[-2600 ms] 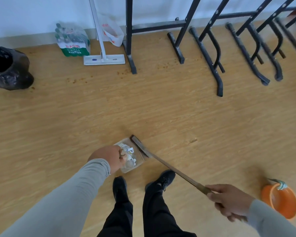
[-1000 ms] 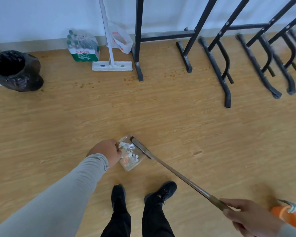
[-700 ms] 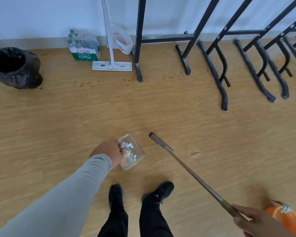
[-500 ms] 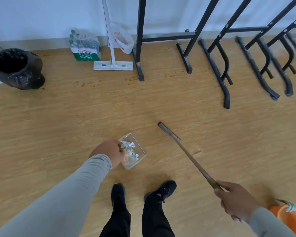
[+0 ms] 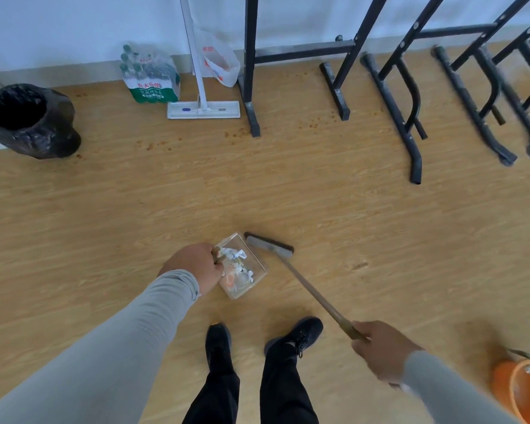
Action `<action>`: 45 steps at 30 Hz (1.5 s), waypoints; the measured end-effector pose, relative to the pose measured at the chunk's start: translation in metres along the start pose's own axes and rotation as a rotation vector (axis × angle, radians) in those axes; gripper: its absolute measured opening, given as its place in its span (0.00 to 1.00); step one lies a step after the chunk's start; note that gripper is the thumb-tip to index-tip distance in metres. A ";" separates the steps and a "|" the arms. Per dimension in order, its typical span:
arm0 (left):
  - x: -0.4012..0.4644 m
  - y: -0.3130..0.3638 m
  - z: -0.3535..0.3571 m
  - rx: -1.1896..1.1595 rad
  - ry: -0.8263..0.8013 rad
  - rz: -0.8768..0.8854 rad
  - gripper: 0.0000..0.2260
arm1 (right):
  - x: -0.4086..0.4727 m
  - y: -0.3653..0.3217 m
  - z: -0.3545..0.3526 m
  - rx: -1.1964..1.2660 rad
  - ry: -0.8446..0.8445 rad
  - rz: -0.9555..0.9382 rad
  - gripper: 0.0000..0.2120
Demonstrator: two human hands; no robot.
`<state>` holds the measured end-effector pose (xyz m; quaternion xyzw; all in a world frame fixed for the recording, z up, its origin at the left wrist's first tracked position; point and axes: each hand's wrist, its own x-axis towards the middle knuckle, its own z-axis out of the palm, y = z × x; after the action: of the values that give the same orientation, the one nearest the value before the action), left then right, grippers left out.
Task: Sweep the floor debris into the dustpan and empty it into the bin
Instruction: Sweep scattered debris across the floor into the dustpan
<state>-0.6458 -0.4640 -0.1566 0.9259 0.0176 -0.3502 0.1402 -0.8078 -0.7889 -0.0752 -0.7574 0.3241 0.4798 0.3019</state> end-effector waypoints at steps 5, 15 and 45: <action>-0.001 0.002 -0.001 0.009 0.000 0.008 0.12 | -0.055 0.048 -0.053 0.331 -0.091 0.089 0.12; -0.016 -0.010 -0.002 -0.005 -0.042 -0.015 0.12 | -0.061 0.038 -0.042 0.575 0.069 0.088 0.08; -0.079 0.097 -0.151 -0.156 0.295 -0.046 0.06 | -0.072 0.038 -0.156 0.583 0.168 -0.072 0.11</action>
<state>-0.5959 -0.5111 0.0274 0.9530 0.0865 -0.2110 0.1997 -0.7782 -0.9176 0.0416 -0.6868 0.4447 0.2913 0.4957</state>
